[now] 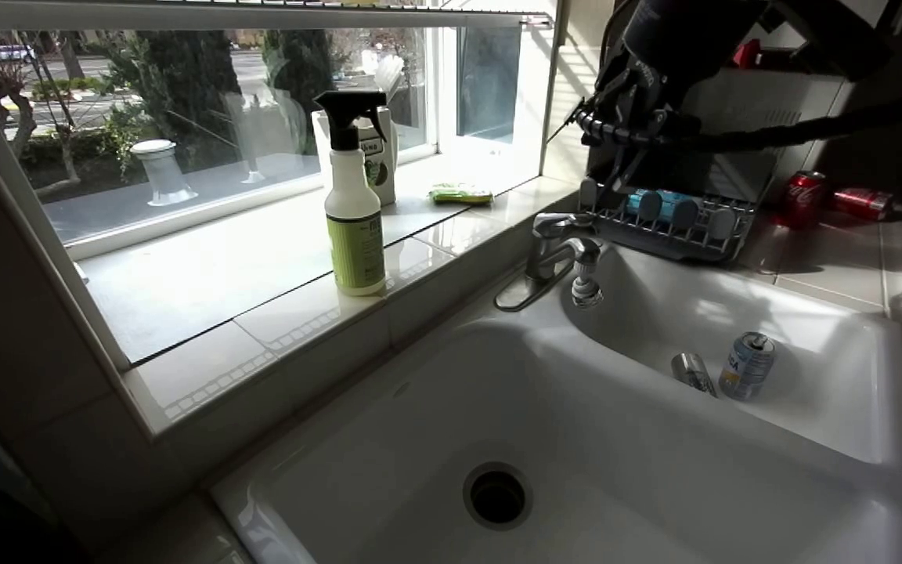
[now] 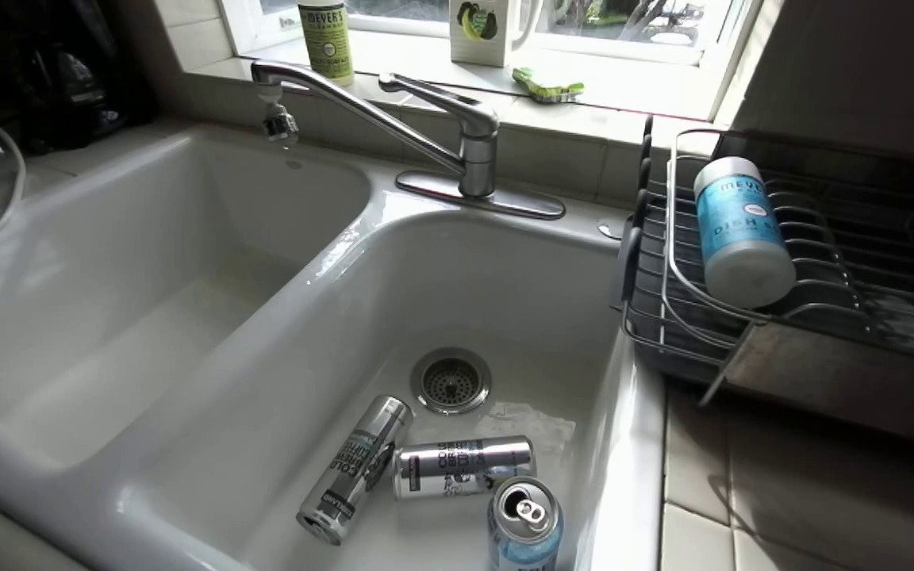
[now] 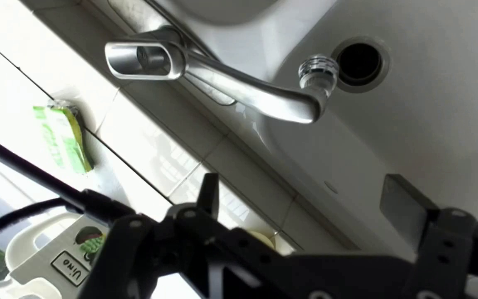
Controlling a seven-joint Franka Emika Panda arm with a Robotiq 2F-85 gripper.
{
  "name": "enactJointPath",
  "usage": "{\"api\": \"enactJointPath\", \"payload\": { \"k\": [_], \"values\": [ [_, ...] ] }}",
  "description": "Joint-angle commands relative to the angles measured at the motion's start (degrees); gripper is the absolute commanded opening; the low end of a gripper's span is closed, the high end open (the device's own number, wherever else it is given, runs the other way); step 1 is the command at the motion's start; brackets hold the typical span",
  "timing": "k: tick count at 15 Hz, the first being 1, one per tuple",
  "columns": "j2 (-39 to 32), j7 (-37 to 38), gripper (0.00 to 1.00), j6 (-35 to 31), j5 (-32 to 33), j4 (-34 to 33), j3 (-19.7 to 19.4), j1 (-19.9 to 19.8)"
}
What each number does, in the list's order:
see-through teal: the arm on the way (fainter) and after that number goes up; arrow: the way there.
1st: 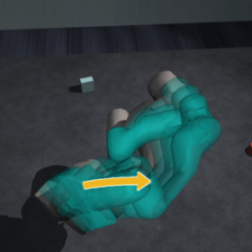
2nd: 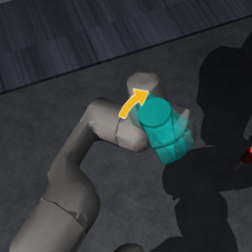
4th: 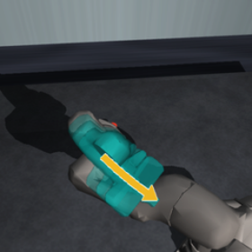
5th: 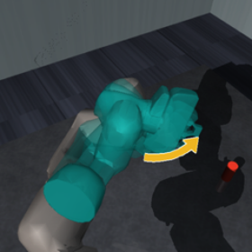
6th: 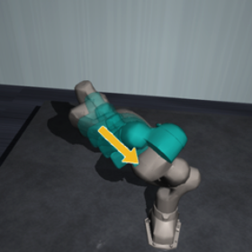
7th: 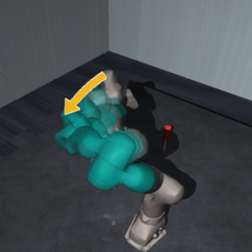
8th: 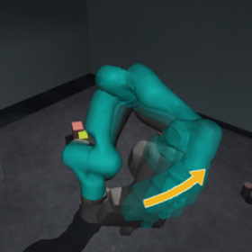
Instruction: Pick up the spray bottle and place it on the rack directly above the window seal
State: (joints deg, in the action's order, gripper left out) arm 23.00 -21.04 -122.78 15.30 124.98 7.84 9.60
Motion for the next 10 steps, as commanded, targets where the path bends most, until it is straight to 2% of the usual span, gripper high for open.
{"api": "enactJointPath", "payload": {
  "k": [1,4,5,7,10],
  "values": [
    [-9.8,-6.1,1.0,-7.6,-2.4,-8.5,-2.2,1.4],
    [-16.7,-8.9,1.0,-9.1,-7.4,-14.0,-2.7,1.3],
    [-11.4,-6.0,1.0,-9.0,-3.8,-9.3,-1.5,0.1],
    [-15.1,-7.3,1.0,-9.1,-5.8,-12.1,-1.6,0.0],
    [-16.7,-7.5,1.0,-9.1,-6.3,-13.7,-1.5,-0.1]
  ]
}}
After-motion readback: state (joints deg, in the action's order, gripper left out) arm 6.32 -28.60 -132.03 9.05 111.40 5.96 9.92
